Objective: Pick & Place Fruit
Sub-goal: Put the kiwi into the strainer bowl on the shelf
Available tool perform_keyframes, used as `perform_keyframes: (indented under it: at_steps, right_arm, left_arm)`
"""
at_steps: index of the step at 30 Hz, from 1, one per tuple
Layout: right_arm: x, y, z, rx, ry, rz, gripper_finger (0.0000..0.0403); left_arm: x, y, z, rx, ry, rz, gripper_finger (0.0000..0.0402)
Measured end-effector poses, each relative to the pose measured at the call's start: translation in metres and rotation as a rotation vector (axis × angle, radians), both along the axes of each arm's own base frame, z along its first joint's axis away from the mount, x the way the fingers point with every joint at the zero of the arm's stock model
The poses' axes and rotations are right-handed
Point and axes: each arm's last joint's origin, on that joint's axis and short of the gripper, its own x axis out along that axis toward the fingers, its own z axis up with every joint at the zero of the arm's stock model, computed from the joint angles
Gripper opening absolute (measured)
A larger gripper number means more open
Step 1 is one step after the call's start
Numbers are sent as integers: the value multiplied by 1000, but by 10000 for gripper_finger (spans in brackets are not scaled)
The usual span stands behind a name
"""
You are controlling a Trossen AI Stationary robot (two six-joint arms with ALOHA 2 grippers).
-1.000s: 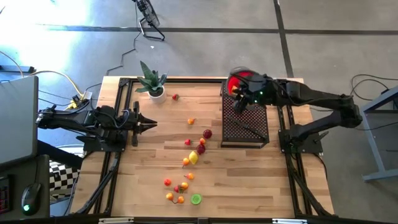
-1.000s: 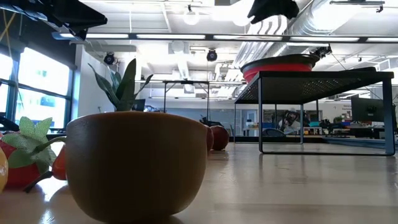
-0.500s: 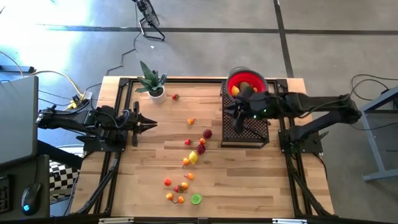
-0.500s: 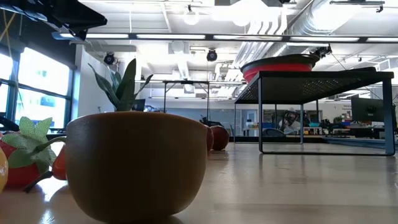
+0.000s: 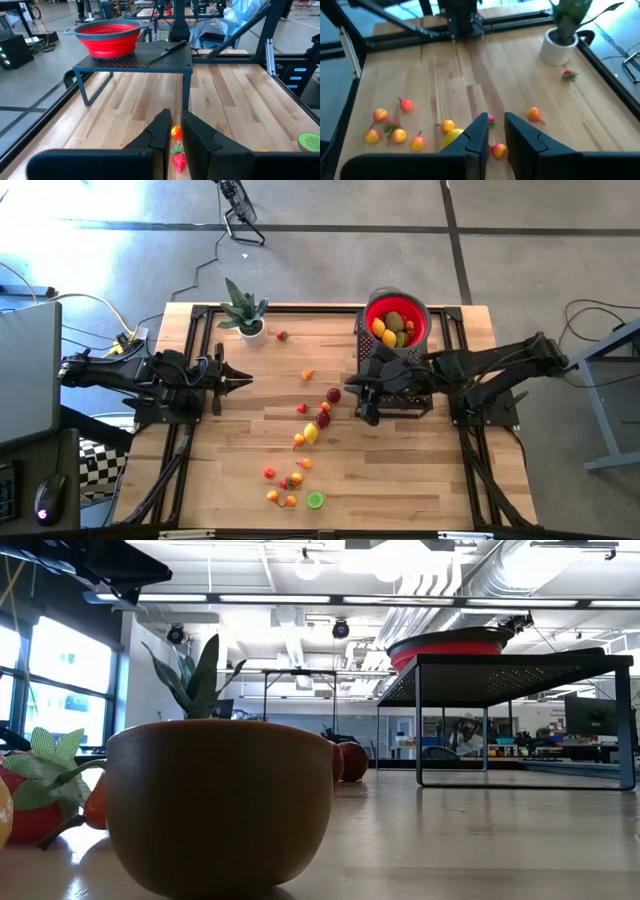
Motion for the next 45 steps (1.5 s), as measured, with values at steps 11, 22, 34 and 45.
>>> perform_keyframes:
  at_steps: [11, 22, 34, 45]
  right_arm:
    - [26, 22, -23, 26, 22, 75, 54]
    - [45, 37, -41, 86, 27, 169, 54]
    - [41, 71, -48, 51, 24, 222, 54]
    - [33, 86, -50, -33, 40, 258, 16]
  left_arm:
    - [0, 0, 0, 1, 0, 2, 37]
    - [0, 0, 0, 0, 0, 4, 37]
    - [0, -3, 0, -116, -8, -77, 37]
    - [28, -6, -16, -171, 153, -58, 37]
